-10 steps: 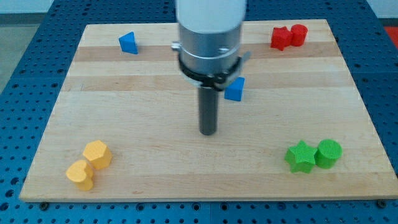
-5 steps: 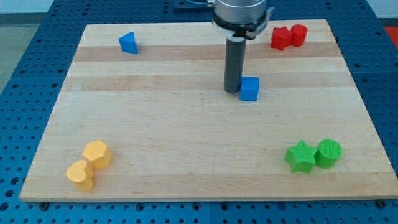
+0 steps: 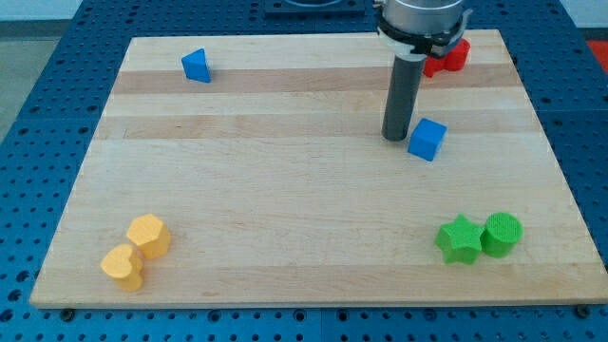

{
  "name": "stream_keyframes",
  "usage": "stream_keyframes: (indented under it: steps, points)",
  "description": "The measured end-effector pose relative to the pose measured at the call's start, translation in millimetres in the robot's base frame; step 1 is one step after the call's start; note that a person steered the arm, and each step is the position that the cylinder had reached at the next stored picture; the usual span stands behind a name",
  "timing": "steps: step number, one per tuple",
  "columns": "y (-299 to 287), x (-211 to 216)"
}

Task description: Move the blue cube slightly to the center right

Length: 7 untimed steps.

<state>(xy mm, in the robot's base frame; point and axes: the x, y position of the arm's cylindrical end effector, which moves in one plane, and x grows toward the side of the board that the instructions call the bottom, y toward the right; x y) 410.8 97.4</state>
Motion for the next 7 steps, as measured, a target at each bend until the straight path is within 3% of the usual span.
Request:
stream_keyframes:
  steps: [2, 5, 6, 7]
  points:
    - [-0.2, 18.4]
    - [58.9, 18.4]
    - [31.7, 10.8]
    - [-51.5, 0.8]
